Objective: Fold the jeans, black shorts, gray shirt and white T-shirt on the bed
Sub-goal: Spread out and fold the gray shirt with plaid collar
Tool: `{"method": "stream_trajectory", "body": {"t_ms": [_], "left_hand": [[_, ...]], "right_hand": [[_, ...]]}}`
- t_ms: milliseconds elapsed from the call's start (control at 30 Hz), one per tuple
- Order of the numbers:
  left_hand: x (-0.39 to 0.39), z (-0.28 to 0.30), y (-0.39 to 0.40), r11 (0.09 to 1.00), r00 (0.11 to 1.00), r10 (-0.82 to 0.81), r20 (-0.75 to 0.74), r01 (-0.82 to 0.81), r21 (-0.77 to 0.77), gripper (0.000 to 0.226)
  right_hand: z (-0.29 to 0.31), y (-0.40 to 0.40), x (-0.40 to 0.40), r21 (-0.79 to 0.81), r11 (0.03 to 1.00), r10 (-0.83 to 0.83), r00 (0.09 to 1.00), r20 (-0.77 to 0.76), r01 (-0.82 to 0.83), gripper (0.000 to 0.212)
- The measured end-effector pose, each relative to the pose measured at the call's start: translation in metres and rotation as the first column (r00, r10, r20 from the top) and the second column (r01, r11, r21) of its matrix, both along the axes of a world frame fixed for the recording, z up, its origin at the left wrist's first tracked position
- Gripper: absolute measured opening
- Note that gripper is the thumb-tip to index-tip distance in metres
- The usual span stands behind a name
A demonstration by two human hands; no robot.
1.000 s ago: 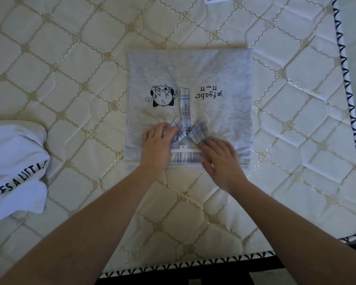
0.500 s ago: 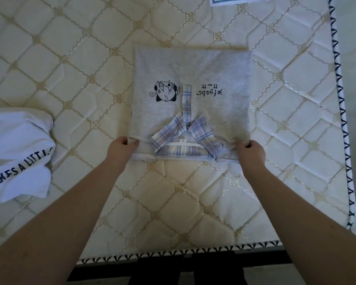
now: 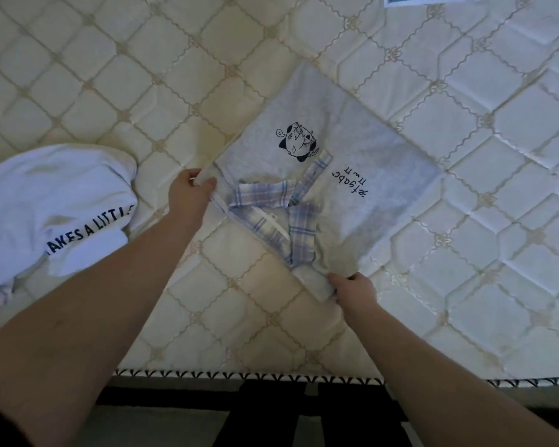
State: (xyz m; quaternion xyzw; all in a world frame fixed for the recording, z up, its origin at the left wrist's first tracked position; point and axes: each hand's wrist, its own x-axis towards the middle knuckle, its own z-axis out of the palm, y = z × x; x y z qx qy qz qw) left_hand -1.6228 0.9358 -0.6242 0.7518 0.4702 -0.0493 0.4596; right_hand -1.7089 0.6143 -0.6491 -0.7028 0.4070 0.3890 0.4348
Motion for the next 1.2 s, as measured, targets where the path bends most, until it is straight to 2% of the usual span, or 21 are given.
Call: {"method": "stream_trajectory", "body": {"t_ms": [133, 267, 367, 467, 533, 633, 733, 867, 933, 1000, 1033, 1067, 1100, 1133, 1167, 1200], "left_hand": [[0.009, 0.012, 0.013, 0.998, 0.996, -0.01, 0.094, 0.004, 0.064, 0.037], [-0.029, 0.016, -0.002, 0.994, 0.983, 0.111, 0.145, -0.106, -0.04, 0.045], [-0.078, 0.01, -0.027, 0.958, 0.964, 0.267, -0.011, -0.267, -0.108, 0.046], [-0.118, 0.003, -0.061, 0.954, 0.958, 0.229, -0.17, -0.256, -0.159, 0.04], [-0.136, -0.001, -0.084, 0.939, 0.947, 0.198, -0.255, -0.258, -0.228, 0.04], [-0.151, -0.008, -0.109, 0.898, 0.927, 0.161, -0.339, -0.28, -0.339, 0.045], [-0.155, -0.011, -0.122, 0.868, 0.905, 0.14, -0.401, -0.307, -0.389, 0.056], [-0.153, -0.017, -0.125, 0.939, 0.793, 0.027, -0.609, -0.23, -0.257, 0.085], [-0.149, -0.021, -0.127, 0.932, 0.782, -0.019, -0.623, -0.212, -0.294, 0.09], [-0.147, -0.025, -0.131, 0.918, 0.779, -0.026, -0.627, -0.23, -0.324, 0.094], [-0.146, -0.025, -0.133, 0.914, 0.783, -0.001, -0.622, -0.251, -0.318, 0.09], [-0.148, -0.027, -0.134, 0.905, 0.804, 0.05, -0.593, -0.288, -0.314, 0.081], [-0.15, -0.028, -0.135, 0.883, 0.833, 0.125, -0.539, -0.341, -0.324, 0.065], [-0.153, -0.027, -0.138, 0.846, 0.852, 0.211, -0.48, -0.405, -0.347, 0.048], [-0.156, -0.025, -0.14, 0.806, 0.855, 0.279, -0.437, -0.456, -0.378, 0.035], [-0.158, -0.022, -0.142, 0.782, 0.858, 0.31, -0.411, -0.475, -0.404, 0.029]], "right_hand": [[-0.001, 0.046, -0.024, 0.157, 0.985, -0.04, 0.986, -0.162, 0.066, 0.033], [0.003, 0.067, -0.041, 0.241, 0.963, 0.168, 0.97, -0.175, -0.123, 0.043], [0.012, 0.081, -0.047, 0.24, 0.96, 0.199, 0.953, -0.226, -0.144, 0.034], [0.02, 0.09, -0.037, 0.264, 0.96, 0.175, 0.936, -0.306, -0.094, 0.015], [0.025, 0.091, -0.016, 0.29, 0.94, 0.244, 0.945, -0.216, -0.177, 0.015], [0.036, 0.094, 0.026, 0.316, 0.898, 0.3, 0.951, 0.073, -0.307, 0.011], [0.045, 0.106, 0.072, 0.275, 0.816, 0.445, 0.857, 0.26, -0.508, 0.014], [0.037, 0.133, 0.123, 0.115, 0.689, 0.618, 0.663, 0.424, -0.716, 0.016], [0.033, 0.152, 0.143, 0.024, 0.607, 0.694, 0.545, 0.471, -0.794, 0.016], [0.03, 0.172, 0.16, -0.096, 0.493, 0.762, 0.377, 0.526, -0.865, 0.021], [0.028, 0.183, 0.167, -0.203, 0.402, 0.806, 0.239, 0.541, -0.893, 0.026], [0.025, 0.192, 0.173, -0.365, 0.27, 0.849, 0.042, 0.526, -0.891, 0.031], [0.023, 0.201, 0.178, -0.522, 0.126, 0.866, -0.164, 0.473, -0.844, 0.036], [0.021, 0.209, 0.181, -0.62, 0.012, 0.853, -0.316, 0.417, -0.785, 0.041], [0.02, 0.216, 0.185, -0.658, -0.063, 0.836, -0.399, 0.375, -0.75, 0.045], [0.019, 0.223, 0.189, -0.663, -0.107, 0.831, -0.432, 0.349, -0.741, 0.049]]}}
